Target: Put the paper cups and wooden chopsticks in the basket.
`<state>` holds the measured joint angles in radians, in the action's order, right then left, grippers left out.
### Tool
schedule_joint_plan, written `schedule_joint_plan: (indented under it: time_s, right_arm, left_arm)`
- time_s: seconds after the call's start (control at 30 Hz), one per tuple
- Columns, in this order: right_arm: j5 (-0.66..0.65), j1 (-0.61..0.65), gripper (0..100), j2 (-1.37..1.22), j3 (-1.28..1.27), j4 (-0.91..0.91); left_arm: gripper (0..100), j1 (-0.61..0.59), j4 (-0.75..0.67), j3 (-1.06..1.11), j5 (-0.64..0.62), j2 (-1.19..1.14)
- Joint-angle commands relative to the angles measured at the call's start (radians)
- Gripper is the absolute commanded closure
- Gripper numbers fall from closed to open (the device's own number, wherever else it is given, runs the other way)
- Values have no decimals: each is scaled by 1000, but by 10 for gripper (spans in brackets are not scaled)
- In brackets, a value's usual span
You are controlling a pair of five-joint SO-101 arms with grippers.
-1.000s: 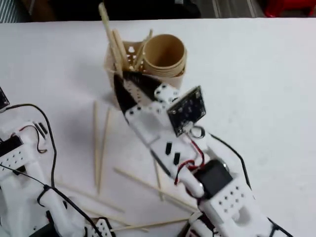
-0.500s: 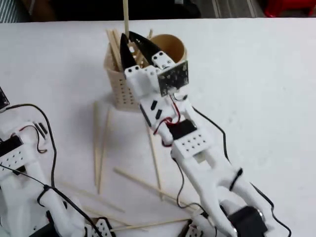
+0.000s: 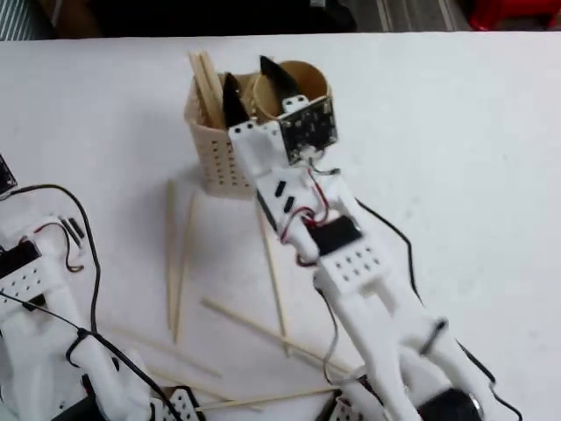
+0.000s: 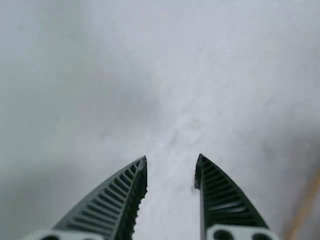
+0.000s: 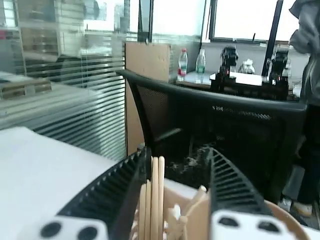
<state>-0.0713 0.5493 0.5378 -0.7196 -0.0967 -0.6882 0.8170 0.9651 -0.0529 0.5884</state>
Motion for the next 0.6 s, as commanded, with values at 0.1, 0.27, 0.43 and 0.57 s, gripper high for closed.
schedule_joint_plan:
  time_s: [0.1, 0.27, 0.43, 0.57]
  right_arm:
    - [0, -4, 853, 364, 9, 553]
    - [0, -7, 853, 510, 9, 915]
    - [0, -4, 851, 564, 9, 1184]
    - [0, -2, 851, 587, 9, 1339]
  left_arm:
    - [925, 88, 58, -3, -3, 243]
    - [976, 171, 95, 126, 26, 591]
    - [976, 183, 97, 307, 28, 934]
    - [976, 183, 104, 459, 31, 1182]
